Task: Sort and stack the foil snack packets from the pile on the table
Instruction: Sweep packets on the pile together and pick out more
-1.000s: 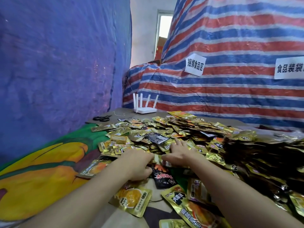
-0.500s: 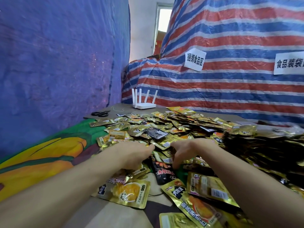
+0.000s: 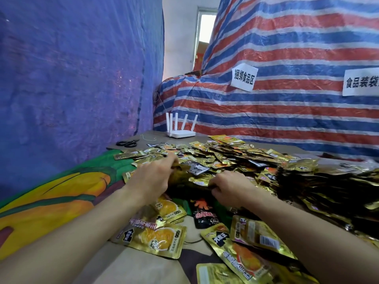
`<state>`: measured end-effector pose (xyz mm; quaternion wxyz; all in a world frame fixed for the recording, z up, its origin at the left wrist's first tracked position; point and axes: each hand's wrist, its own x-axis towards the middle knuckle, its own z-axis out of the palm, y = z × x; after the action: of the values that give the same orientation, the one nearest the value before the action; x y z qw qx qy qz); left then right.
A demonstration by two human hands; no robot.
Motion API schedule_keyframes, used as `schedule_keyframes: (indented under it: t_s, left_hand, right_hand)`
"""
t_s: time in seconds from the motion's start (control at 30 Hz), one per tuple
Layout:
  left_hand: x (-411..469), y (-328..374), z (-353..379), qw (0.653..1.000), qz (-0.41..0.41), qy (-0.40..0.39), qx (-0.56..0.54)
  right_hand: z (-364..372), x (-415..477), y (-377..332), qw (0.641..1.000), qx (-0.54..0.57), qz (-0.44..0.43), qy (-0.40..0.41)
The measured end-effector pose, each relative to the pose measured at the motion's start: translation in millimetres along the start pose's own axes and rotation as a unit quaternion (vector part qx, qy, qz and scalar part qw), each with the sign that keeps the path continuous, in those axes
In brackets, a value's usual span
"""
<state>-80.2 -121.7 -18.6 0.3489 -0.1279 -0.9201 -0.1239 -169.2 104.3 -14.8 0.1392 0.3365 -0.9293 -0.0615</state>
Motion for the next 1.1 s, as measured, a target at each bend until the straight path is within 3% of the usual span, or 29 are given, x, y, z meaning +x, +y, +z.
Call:
schedule_keyframes:
  t_s: [0.13,0.23,0.3,0.4,0.53,0.6,0.67,0.73,0.87,0.93,1.0,1.03,1.1]
  left_hand:
    - [11,5,-7,0.981,-0.119,0.071,-0.133]
    - [17,14,-11,0.956,-0.161,0.121,-0.215]
    - [19,23,-13,0.934,-0.179,0.159,-0.266]
    - [20,39,-16,0.894,-0.219,0.190,-0.342]
    - [18,73,-8,0.828,-0.259,0.197,-0.456]
    - [18,87,-1,0.812,-0.286,0.205,-0.465]
    - [16,98,11,0.777,-0.321,0.200,-0.504]
    - [10,105,26,0.738,-0.355,0.188,-0.542]
    - [2,99,54,0.683,-0.439,0.101,-0.575]
    - [2,93,60,0.654,-0.441,0.063,-0.611]
    - [4,90,59,0.603,-0.435,0.067,-0.665]
    - [4,90,58,0.580,-0.430,0.075,-0.688]
    - [3,92,59,0.594,-0.414,0.083,-0.685]
  right_hand:
    - [-6,-5,0,0.982,0.164,0.084,0.045]
    - [-18,-16,0,0.930,0.317,0.135,0.126]
    - [-27,-28,-3,0.855,0.464,0.167,0.161]
    - [-36,-47,-10,0.678,0.675,0.241,0.160]
    - [-39,-71,-17,0.458,0.827,0.303,0.120]
    - [-36,-81,-21,0.394,0.859,0.309,0.105]
    - [-33,-87,-22,0.356,0.874,0.316,0.098]
    - [-31,-90,-21,0.353,0.874,0.319,0.097]
    - [-27,-94,-24,0.395,0.856,0.324,0.079]
    - [-26,-95,-28,0.418,0.839,0.338,0.087]
    - [-26,-93,-34,0.443,0.814,0.356,0.120]
    - [-25,-92,-36,0.461,0.794,0.366,0.151]
    - [-20,-92,-41,0.539,0.715,0.380,0.229]
